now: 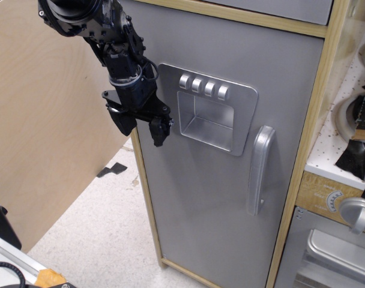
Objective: Open fridge
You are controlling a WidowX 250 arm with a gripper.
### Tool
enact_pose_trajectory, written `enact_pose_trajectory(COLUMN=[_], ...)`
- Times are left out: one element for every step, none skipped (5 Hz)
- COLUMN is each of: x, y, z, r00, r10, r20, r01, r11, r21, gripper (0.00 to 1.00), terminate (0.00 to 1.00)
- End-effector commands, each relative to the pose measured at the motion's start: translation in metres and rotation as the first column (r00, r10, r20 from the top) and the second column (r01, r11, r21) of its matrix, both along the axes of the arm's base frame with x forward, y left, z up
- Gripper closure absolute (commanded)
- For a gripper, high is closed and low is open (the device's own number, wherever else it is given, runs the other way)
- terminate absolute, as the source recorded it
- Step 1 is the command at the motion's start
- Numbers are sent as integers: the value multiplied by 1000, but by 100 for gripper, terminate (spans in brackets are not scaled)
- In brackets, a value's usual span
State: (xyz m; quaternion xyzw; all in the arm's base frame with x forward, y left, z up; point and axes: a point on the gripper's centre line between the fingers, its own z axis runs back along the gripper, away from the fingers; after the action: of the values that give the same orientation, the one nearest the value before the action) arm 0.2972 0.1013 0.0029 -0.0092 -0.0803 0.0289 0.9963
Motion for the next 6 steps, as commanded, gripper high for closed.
enact_pose_trajectory(x=[0,-1,2,6,10,13], y=[0,-21,-46,-73,-111,-135], z=[0,13,22,30,31,29], r00=[1000,1000,999,1000,999,998], r10=[0,-9,-19,-4,15,18], r20=[0,-16,-28,-13,36,64], r01=[0,9,18,4,-14,-16], r11=[1000,1000,1000,1000,1000,1000], r21=[0,-18,-17,-14,-17,-23], gripper=[0,0,0,0,0,0], terminate=[0,0,0,0,0,0])
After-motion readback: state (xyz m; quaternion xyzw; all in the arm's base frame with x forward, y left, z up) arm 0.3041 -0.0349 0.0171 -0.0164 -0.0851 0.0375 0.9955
